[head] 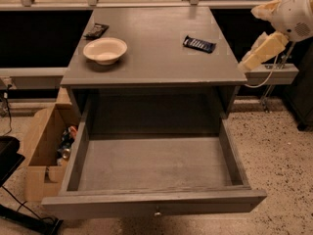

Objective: Place rxbar blueberry into top drawer

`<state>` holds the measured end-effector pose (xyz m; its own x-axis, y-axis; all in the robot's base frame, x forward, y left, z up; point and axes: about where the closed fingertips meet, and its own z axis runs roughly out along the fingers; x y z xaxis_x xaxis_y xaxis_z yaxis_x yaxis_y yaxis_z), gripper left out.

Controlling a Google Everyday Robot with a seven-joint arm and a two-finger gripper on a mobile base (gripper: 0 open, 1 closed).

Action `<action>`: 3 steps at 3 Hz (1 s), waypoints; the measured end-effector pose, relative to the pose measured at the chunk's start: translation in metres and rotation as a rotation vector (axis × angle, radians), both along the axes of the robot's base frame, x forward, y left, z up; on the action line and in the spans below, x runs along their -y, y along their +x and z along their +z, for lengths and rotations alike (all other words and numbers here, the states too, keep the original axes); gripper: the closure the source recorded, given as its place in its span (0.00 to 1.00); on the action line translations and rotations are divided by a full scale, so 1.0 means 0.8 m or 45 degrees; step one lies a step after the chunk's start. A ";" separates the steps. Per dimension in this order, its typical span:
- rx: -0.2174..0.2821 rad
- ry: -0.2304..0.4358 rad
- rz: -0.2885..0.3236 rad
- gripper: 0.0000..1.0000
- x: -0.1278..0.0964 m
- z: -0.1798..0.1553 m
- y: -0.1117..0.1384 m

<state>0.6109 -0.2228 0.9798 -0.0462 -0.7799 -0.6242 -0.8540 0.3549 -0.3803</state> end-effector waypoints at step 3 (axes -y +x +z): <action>0.086 0.181 -0.043 0.00 0.018 -0.008 0.065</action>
Offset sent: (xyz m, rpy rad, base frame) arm 0.0253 -0.0129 -0.0018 0.0749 -0.0619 -0.0118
